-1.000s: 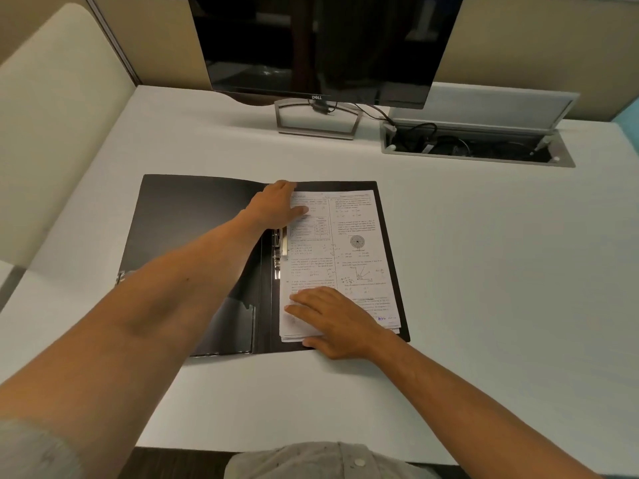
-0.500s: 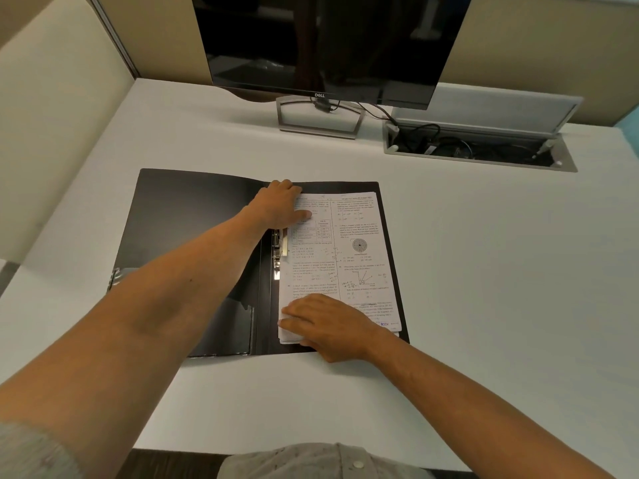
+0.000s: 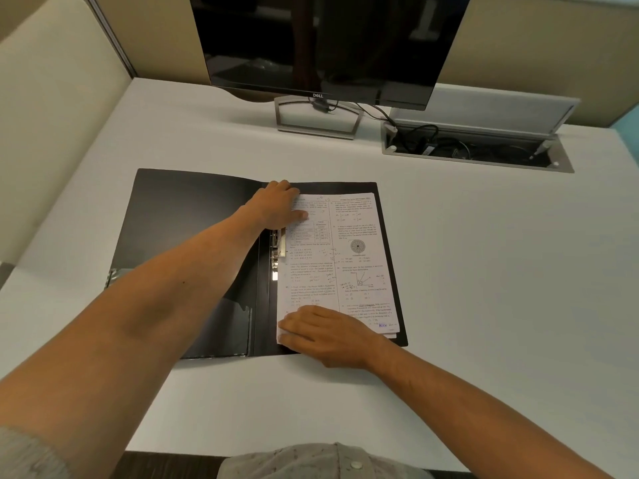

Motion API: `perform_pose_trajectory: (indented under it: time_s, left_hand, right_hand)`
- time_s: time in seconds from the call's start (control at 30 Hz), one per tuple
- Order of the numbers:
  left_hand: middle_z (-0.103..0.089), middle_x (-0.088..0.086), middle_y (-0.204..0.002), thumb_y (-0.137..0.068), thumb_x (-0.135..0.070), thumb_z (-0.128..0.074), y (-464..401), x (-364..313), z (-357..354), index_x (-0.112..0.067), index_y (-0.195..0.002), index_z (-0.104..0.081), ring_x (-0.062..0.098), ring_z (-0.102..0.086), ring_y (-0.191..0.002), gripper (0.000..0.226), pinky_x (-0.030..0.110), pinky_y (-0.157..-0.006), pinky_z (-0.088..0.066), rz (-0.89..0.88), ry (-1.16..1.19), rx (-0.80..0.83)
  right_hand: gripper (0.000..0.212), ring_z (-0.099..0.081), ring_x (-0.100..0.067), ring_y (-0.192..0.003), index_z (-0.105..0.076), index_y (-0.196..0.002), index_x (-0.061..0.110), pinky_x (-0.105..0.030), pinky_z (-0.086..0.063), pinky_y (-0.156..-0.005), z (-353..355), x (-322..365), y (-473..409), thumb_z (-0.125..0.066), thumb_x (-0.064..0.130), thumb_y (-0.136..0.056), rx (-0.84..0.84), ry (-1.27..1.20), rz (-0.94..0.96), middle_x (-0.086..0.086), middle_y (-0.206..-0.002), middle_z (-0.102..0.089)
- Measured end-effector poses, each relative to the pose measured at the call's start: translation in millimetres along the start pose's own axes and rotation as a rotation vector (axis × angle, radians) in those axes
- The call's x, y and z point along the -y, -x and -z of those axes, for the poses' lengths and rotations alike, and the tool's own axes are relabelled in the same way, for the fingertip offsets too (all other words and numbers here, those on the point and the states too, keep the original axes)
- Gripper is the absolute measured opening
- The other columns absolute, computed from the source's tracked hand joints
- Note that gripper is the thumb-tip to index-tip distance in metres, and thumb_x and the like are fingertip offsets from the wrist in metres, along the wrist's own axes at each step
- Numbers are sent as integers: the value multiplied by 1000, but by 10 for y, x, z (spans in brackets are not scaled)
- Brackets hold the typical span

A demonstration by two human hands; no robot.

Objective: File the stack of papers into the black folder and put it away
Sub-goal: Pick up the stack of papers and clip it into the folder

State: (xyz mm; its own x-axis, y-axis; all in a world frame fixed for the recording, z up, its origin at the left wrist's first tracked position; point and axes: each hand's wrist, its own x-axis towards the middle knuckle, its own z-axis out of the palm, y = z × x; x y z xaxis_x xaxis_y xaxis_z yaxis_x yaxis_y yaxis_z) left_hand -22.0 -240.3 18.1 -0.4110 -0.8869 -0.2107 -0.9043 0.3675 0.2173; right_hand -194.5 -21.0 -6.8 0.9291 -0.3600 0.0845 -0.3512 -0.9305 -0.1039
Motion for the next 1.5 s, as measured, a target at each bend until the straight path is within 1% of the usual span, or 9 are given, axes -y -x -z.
perform_pose_trajectory:
  time_s: [0.17,0.3,0.43,0.53,0.73,1.03,1.17,1.3,1.5]
  left_hand:
    - [-49,8,-132,-88,-56,-48,-29,-55,3,-15,-134,-43,28,-47,-119,61,48,-98,-40,2,-34,-35]
    - [-46,7,-140,-88,-59,-47,-97,-206,-35,-16,-137,-40,29,-45,-124,65,49,-105,-35,-52,-30,-62]
    - [-40,5,-147,-87,-60,-48,-192,-431,-88,-19,-142,-34,30,-40,-132,70,52,-110,-29,-89,37,-36]
    - [-40,5,-147,-85,-61,-50,-251,-560,-130,-21,-142,-34,30,-40,-132,72,53,-109,-29,-88,73,-6]
    - [-43,5,-146,-83,-62,-53,-296,-587,-158,-21,-142,-33,30,-41,-130,75,53,-105,-32,-52,100,20]
    - [-41,4,-147,-81,-62,-57,-352,-602,-130,-22,-142,-34,31,-39,-132,76,54,-106,-33,-43,109,38]
    - [-42,4,-146,-80,-62,-58,-351,-592,-129,-22,-142,-35,30,-40,-131,76,52,-104,-34,-60,101,33]
    - [-41,5,-146,-80,-61,-58,-340,-588,-127,-22,-142,-36,30,-39,-132,76,51,-104,-34,-78,97,36]
    - [-43,4,-144,-81,-61,-57,-319,-596,-120,-23,-140,-37,30,-40,-130,73,51,-103,-35,-91,88,39]
  right_hand:
    - [47,-44,-27,-127,-44,-133,11,-40,-32,-111,-18,2,360,-60,14,-89,-128,-40,-205,-12,-137,-50]
    - [42,-44,-25,-126,-47,-131,12,-38,-26,-113,13,-57,738,-53,31,-95,-139,-15,-340,-11,-136,-51]
    - [50,-48,-25,-125,-46,-132,13,-39,-31,-111,50,-87,975,-58,38,-91,-115,0,-404,-10,-137,-52]
    - [55,-49,-26,-125,-45,-132,12,-41,-37,-108,80,-100,1020,-62,40,-87,-125,-14,-444,-11,-136,-52]
    - [53,-50,-26,-124,-48,-131,14,-38,-35,-107,108,-111,1010,-65,35,-86,-154,-24,-511,-9,-136,-53]
    - [54,-46,-26,-126,-41,-136,15,-42,-36,-109,76,-181,994,-63,26,-88,-87,28,-354,-9,-138,-49]
    - [64,-42,-27,-130,-37,-139,15,-44,-32,-110,6,-205,1006,-66,18,-83,1,96,-237,-10,-141,-46]
    - [64,-39,-28,-130,-34,-140,13,-44,-27,-112,-54,-226,989,-62,13,-83,35,144,-136,-13,-139,-42]
    - [45,-41,-28,-127,-36,-139,12,-42,-24,-112,-88,-220,978,-33,9,-95,46,155,-57,-12,-137,-44]
